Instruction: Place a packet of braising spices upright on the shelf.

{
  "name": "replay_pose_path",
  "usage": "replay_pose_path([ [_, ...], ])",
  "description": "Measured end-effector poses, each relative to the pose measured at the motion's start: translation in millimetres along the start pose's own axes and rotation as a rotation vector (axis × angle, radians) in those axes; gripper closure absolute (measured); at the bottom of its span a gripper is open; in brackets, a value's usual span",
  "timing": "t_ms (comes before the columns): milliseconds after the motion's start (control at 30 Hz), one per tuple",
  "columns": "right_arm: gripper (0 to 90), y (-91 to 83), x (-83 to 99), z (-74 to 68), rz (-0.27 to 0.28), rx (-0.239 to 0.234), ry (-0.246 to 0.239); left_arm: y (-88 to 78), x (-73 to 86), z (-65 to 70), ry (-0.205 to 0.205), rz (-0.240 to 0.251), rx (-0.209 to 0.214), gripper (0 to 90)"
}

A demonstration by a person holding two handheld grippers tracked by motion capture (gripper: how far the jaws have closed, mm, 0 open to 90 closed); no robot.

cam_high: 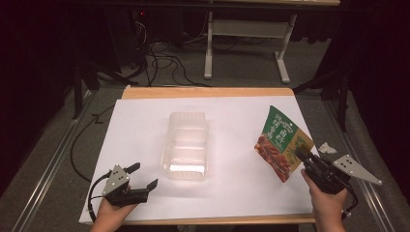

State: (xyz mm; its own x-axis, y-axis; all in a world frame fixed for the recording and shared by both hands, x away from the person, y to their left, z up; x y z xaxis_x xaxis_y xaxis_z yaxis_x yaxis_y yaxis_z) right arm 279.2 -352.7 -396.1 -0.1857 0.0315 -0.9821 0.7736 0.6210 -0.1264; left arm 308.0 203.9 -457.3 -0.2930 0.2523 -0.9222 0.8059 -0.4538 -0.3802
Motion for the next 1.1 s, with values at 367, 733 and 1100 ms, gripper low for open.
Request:
replay_pose_path([
  [367,64.2,15.4,2.5,3.2,-0.049,0.018,0.006,-0.7,0.9,0.2,0.007,-0.006,0.0,15.0],
  [733,69.9,27.3,1.6,16.1,-0.093,0.045,0.059,0.5,1.2,0.5,0.011,-0.01,0.0,15.0],
  [1100,79.5,36.4,3.0,24.3,-0.138,0.029,0.094,0.9,1.5,0.6,0.012,-0.011,-0.001,15.0],
])
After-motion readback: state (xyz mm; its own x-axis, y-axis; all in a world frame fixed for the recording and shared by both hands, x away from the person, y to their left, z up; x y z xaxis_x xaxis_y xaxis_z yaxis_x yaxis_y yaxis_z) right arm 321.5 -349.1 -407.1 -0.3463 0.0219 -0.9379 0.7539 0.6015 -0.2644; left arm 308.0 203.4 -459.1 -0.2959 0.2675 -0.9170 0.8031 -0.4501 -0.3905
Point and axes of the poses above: each handheld gripper's, and its own axes: y roughly forward along the jaws, x roughly out of its underside, z roughly to its right, the point moved 1 cm from there along y, roughly forward along the jaws, and after that the axes turned 14 degrees about -x, right-handed, at the moved point
